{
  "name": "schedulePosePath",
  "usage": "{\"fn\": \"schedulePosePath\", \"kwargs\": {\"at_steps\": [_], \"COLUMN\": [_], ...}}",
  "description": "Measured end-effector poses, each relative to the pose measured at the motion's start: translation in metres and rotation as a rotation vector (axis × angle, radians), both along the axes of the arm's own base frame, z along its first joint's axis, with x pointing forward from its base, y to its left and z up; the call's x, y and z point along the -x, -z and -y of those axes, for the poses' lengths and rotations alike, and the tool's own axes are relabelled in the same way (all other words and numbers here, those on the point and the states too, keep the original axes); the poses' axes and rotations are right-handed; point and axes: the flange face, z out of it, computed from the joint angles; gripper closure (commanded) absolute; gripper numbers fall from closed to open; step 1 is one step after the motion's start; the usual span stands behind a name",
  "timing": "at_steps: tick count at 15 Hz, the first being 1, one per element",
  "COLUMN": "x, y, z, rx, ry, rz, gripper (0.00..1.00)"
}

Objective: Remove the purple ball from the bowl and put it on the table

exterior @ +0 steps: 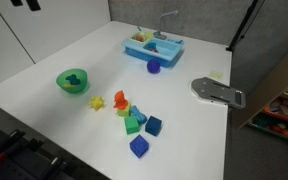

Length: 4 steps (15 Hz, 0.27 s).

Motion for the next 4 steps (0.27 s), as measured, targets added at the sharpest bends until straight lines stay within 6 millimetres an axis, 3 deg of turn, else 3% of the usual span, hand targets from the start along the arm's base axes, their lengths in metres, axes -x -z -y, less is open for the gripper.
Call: {"fn": "schedulePosePath", "kwargs": {"at_steps": [4], "x": [0.0072], "y": [-0.0144], "z": [-0.0013], "rx": [-0.009], "ry": [0.005], "rz": [0.022], "gripper": [0.00]}}
